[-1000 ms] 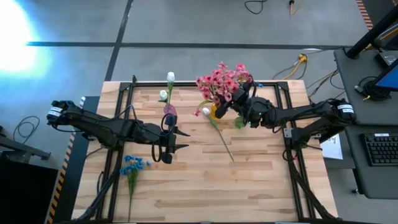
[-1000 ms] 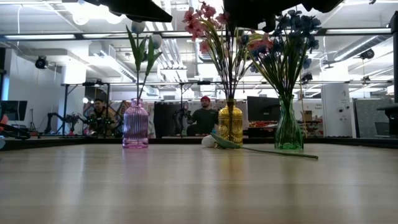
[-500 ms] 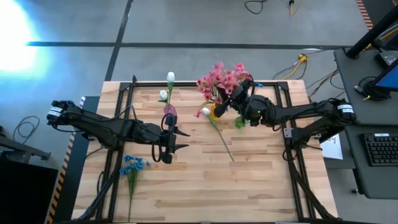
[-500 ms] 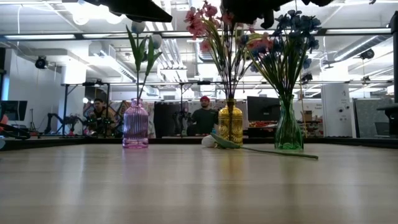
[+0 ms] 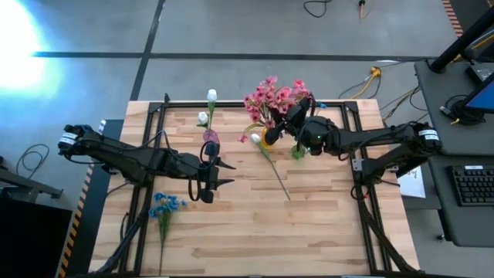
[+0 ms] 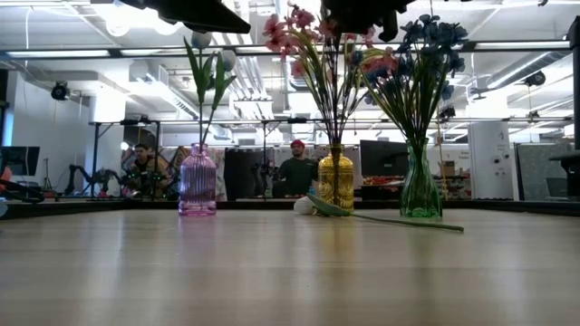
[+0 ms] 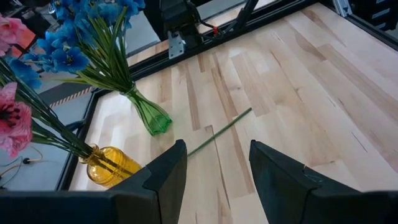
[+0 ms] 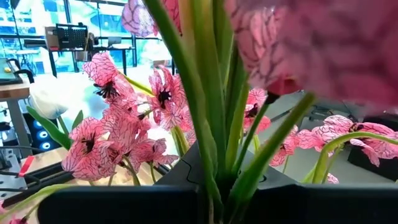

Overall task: Sort flowers into vase by color
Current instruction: Put the pink flowers into the yellow vase

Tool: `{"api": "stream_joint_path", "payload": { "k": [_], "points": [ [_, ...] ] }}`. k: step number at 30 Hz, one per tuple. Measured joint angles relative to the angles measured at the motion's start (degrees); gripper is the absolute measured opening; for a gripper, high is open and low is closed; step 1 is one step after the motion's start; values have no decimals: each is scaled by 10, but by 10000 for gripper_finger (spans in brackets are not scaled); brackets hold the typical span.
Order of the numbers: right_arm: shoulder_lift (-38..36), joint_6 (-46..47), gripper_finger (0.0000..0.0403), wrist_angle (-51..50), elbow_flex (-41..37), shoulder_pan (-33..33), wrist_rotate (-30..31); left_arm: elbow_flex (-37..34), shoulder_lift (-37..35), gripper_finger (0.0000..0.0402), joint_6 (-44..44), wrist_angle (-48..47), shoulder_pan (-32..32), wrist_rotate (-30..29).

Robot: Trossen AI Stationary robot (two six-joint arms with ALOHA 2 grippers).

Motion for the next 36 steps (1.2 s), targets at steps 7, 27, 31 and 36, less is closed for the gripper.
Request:
{"api": "stream_joint_path", "payload": {
  "k": [7, 27, 31, 36],
  "points": [
    [16, -4, 18, 2, -1, -1, 0, -2, 0, 160, -2, -1, 0, 0],
    [34, 4, 18, -1, -7, -4, 16, -3, 0, 160, -5, -9, 0, -10],
    [34, 13, 18, 0, -15, -9, 16, -3, 0, 160, -6, -9, 0, -10],
    [34, 22, 18, 1, -27, -14, 16, -3, 0, 160, -12, -10, 0, -10]
  ]
}}
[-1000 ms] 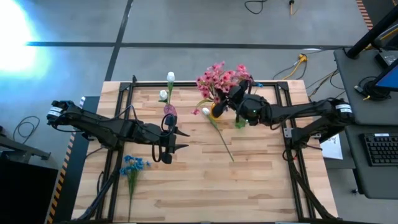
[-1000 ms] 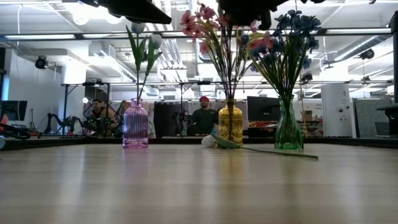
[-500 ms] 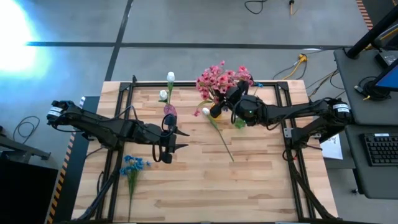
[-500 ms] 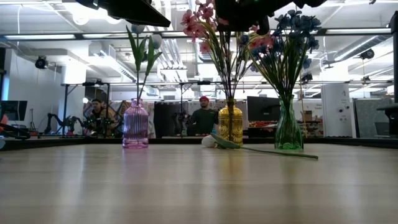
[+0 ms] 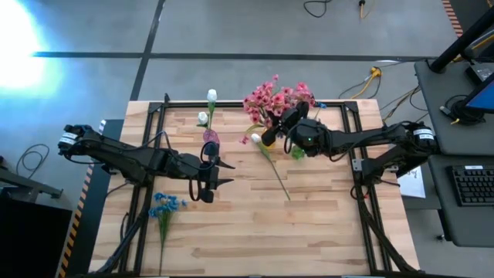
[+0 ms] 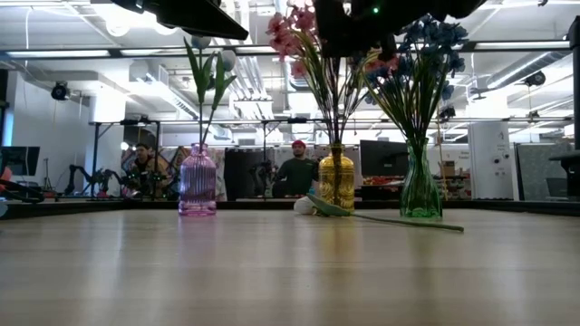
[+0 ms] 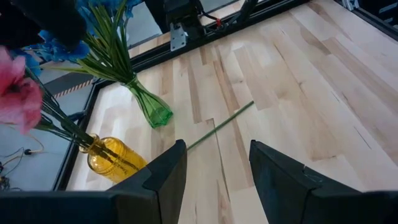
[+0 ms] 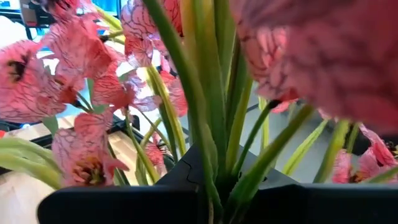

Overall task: Sort flowers into vase by color
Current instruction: Put the pink flowers into the yellow vase

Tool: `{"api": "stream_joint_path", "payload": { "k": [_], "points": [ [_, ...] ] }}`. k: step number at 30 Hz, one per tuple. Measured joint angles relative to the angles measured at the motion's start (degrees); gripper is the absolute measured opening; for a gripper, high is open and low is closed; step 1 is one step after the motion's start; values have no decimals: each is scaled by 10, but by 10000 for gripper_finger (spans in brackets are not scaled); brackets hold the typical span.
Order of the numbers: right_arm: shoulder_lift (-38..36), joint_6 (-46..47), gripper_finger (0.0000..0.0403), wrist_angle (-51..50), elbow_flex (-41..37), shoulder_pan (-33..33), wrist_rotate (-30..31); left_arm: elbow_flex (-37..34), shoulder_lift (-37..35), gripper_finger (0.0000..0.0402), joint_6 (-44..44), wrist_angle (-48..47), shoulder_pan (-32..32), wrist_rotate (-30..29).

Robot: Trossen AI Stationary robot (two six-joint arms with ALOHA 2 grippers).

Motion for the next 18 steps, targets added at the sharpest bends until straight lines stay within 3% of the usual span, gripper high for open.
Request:
{"api": "stream_joint_path", "payload": {
  "k": [18],
  "points": [
    [0, 2, 18, -2, -13, -11, 0, 0, 0, 160, -3, -2, 0, 0]
  ]
}}
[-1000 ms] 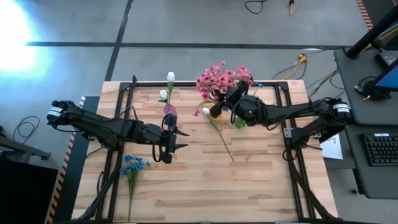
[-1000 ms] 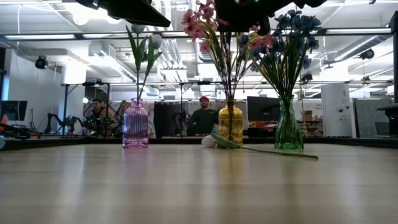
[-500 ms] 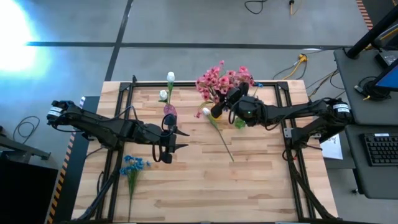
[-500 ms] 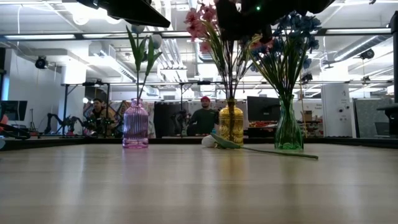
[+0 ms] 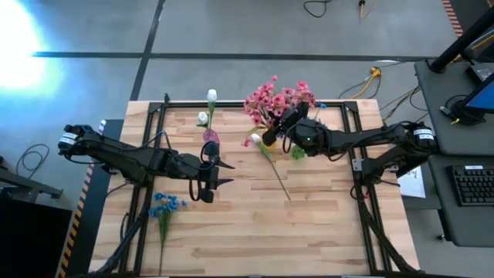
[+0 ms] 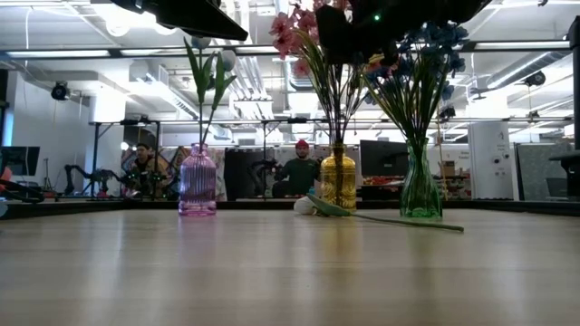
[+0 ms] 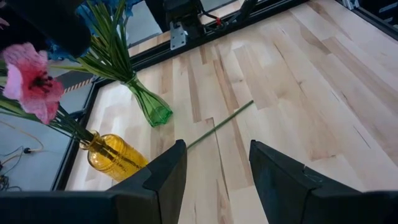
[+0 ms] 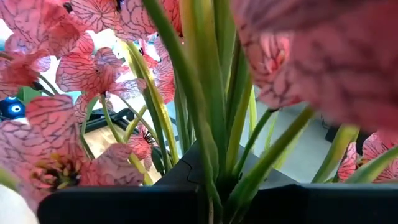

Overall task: Sort flowers into vase by color
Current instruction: Put the pink flowers into the yellow vase

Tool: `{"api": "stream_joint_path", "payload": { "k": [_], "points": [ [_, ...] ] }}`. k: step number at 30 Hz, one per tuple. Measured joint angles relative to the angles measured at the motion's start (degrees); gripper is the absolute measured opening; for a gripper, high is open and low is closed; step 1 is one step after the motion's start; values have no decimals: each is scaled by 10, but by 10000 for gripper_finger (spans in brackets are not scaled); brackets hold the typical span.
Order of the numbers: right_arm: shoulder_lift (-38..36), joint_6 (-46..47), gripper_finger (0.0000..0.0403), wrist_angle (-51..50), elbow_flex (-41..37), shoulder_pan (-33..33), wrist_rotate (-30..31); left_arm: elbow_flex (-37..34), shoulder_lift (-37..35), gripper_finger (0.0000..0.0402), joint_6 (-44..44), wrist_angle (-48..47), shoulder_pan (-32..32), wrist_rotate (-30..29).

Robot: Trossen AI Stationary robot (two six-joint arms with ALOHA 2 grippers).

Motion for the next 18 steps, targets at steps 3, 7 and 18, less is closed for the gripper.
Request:
{"api": "stream_joint_path", "payload": {
  "k": [3, 7, 18],
  "points": [
    [0, 0, 18, 1, -3, -1, 0, 0, 0, 160, 0, 0, 0, 0],
    [0, 2, 18, 0, -10, -2, 0, 0, 0, 160, 0, 0, 0, 0],
    [0, 1, 22, 3, -18, -2, 0, 0, 0, 160, 0, 0, 0, 0]
  ]
}}
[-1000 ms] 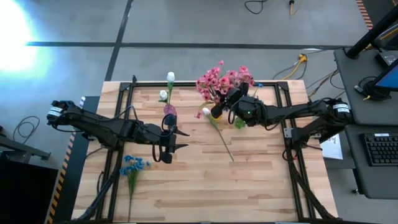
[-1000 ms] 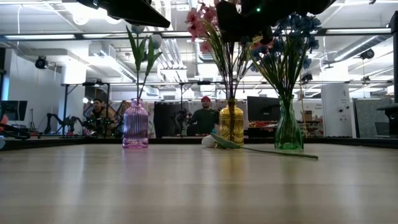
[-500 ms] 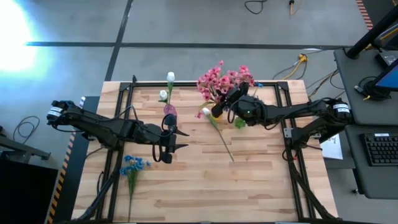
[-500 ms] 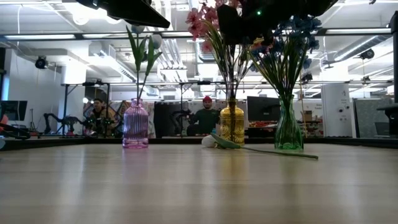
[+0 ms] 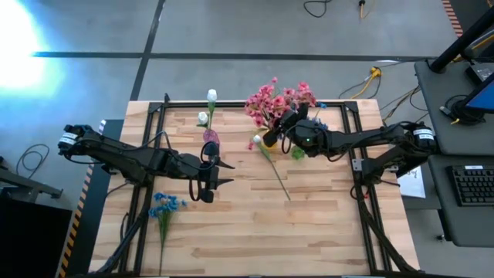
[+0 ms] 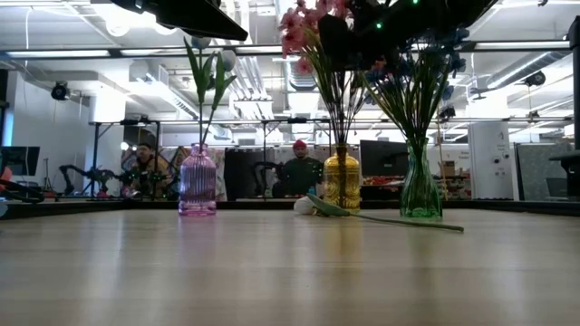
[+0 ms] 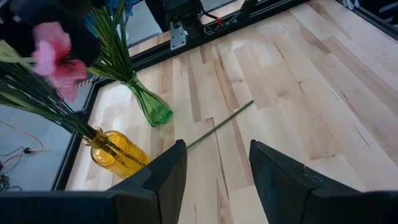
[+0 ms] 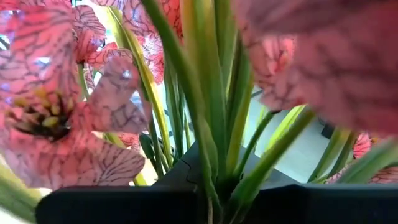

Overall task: Sort flowers into vase by color
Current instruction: Put the pink flowers into the yellow vase

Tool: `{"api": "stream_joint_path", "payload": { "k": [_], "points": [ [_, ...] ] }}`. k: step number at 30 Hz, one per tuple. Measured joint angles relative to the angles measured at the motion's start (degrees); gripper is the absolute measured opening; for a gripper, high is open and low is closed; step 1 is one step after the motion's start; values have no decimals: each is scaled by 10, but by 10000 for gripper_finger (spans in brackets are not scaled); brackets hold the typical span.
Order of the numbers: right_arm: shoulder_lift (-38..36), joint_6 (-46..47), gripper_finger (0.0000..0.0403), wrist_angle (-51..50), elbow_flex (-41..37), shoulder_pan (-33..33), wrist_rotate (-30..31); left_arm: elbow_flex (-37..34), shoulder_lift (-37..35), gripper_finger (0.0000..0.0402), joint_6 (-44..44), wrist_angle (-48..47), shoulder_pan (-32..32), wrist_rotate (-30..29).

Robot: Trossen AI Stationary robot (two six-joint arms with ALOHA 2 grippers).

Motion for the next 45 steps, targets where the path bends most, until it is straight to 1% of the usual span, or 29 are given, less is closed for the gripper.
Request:
{"api": "stream_joint_path", "payload": {
  "k": [4, 14, 20, 25, 35, 45],
  "points": [
    [0, -1, 47, 2, 0, 0, -1, 0, 0, 160, 0, 0, 0, 0],
    [-14, -12, 156, 2, 0, 11, -1, 0, 0, 160, -2, 0, 0, 0],
    [-37, -12, 201, -4, 0, 26, 0, 0, 0, 160, -2, 0, 0, -5],
    [-49, -12, 218, -8, 0, 39, -1, 0, 0, 160, -3, 0, 0, -34],
    [-76, -14, 224, -29, 0, 67, 0, 0, 0, 160, -14, 0, 0, -35],
    [-77, -16, 226, -32, 0, 98, 0, 0, 0, 160, -15, 0, 0, -35]
  ]
}}
